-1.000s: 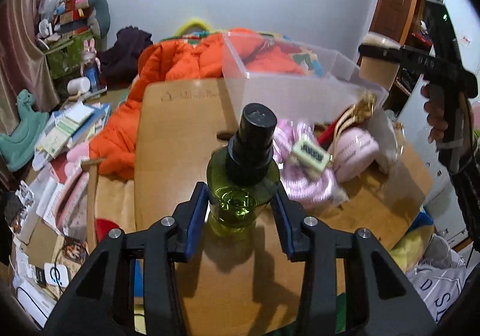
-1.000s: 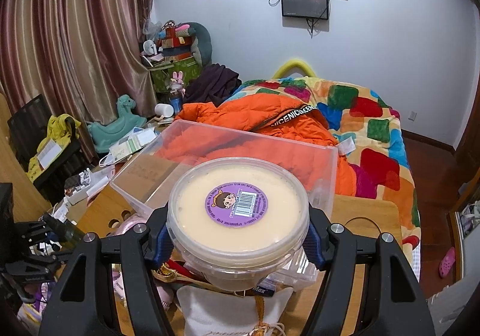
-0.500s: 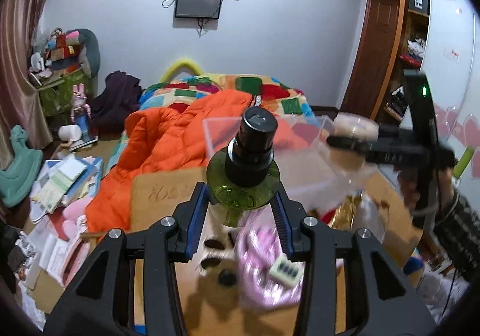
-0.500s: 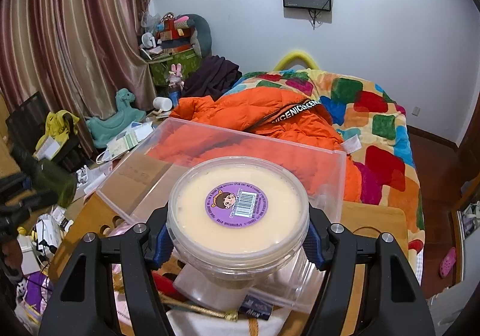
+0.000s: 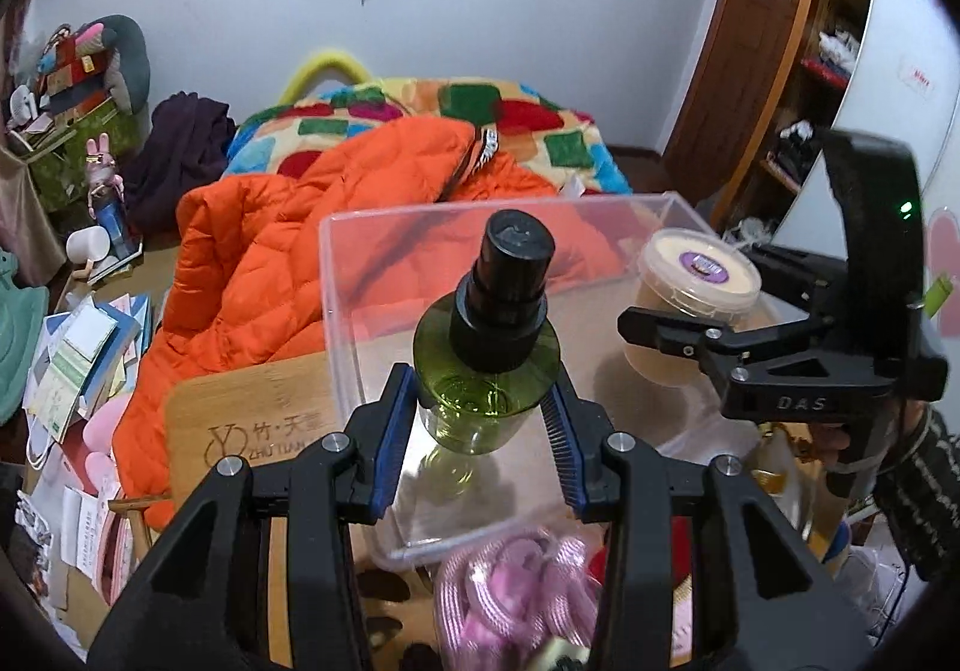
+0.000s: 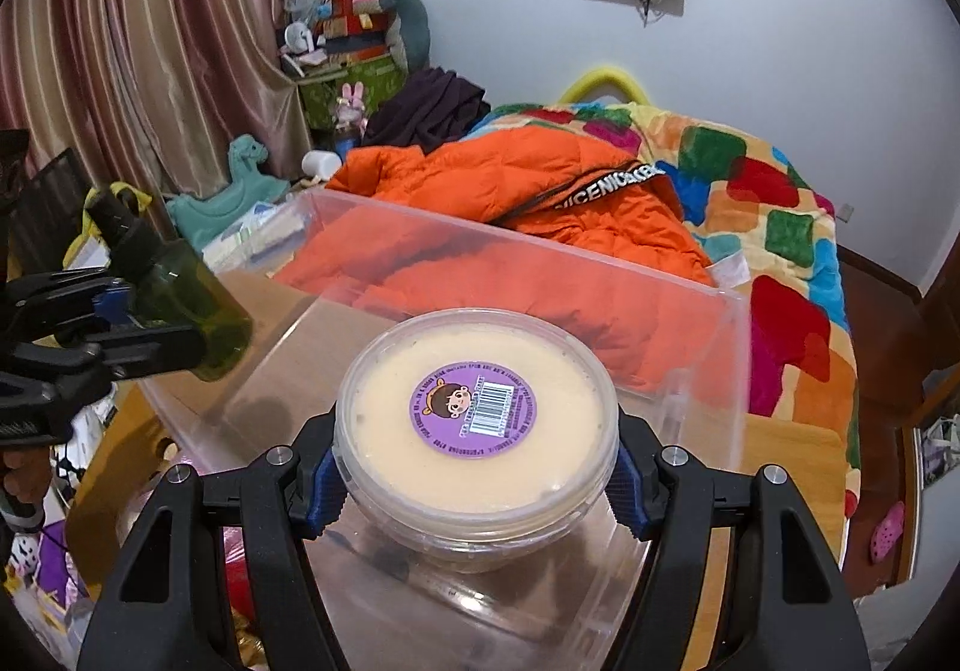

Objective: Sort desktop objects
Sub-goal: 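Lower the bottle into the clear box with the left tool while the right tool sets the jar inside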

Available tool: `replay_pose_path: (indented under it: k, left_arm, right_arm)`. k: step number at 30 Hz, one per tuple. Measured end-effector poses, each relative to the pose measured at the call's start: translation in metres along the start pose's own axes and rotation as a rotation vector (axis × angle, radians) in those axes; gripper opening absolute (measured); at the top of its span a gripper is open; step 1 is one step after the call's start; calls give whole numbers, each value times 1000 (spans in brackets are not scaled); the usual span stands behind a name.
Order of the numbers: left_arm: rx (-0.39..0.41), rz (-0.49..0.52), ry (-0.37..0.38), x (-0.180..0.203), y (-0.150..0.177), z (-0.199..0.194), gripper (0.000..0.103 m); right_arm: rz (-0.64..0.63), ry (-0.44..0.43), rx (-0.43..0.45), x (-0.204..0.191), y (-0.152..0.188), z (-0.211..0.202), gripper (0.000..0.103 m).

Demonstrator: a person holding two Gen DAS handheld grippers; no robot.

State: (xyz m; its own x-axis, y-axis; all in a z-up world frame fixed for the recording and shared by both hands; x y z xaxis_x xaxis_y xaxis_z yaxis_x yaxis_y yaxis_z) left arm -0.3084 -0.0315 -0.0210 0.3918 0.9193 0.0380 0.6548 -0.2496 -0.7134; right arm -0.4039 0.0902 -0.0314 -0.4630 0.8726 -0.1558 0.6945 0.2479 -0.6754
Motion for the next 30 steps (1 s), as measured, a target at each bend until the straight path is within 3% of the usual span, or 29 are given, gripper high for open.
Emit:
replay_pose_path:
  k: [14,16,20,26,28,30]
  left_arm:
    - [-43,116,-78,15,5,28,42]
    - [-39,122,-95,13,4,28,45]
    - [-34,135,-112,15,3,25,62]
    - [-2,161,-143,18,-4,10,71]
    - [17,155,-147,19,-7,2,75]
    - [33,142,-145,18,-11,-7,78]
  right_arm:
    - [-56,4,-97,-13,16,17,66]
    - [-54,3,-98,-12,16,17,66]
    - [-14,4,-103,-9,19,16,66]
    - [23,-19,-156,-7,21,12,66]
    - [36,-10,-120,-5,17,2,67]
    - [37,-16,-83,-7,9,-9,74]
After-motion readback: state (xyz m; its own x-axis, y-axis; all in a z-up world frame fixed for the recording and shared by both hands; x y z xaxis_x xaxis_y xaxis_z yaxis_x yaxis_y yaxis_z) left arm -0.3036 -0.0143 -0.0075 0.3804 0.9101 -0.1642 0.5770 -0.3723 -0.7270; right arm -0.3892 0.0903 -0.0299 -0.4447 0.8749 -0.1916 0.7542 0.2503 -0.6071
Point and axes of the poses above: each gripper's, at about its wrist camera, not at the fingertips, and z roughly the way its jaws point, x to its right, y to its underside, the point moved 9 cm from there along z, roughly the way its jaws point, and after that the axes turned 9 degrees about z, right-handed, at the moved point
